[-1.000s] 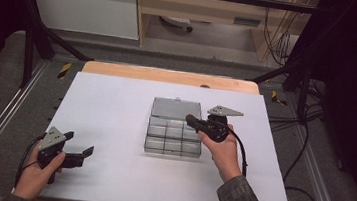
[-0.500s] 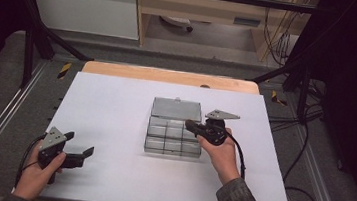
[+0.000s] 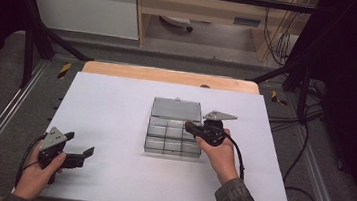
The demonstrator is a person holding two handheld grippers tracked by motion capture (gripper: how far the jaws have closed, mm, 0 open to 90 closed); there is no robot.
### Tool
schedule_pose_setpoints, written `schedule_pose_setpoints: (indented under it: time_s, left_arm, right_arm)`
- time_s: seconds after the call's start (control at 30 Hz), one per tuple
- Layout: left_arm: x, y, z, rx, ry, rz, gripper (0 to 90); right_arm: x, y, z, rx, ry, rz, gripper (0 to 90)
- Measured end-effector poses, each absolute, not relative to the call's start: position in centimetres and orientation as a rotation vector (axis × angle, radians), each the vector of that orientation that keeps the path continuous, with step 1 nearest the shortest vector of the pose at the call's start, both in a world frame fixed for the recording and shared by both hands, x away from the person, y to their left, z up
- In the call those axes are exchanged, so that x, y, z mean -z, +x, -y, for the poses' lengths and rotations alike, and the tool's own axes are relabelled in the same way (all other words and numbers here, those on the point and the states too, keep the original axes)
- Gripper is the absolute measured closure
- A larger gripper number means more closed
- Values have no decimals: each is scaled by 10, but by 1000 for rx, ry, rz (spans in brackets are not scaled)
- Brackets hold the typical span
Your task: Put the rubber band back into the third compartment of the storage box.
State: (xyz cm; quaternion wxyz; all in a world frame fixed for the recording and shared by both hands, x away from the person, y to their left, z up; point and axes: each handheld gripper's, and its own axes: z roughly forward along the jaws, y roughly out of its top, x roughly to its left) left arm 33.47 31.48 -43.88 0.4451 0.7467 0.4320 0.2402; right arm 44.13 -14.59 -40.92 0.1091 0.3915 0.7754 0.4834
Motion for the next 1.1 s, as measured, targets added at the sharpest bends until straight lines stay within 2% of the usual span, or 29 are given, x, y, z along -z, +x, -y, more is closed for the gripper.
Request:
schedule_pose_setpoints:
  time_s: [1.1]
  left_arm:
    - [439,335,-314,-588,1857,-1066,57]
  right_arm:
    - [421,447,138,-1293,1153,-2333,853]
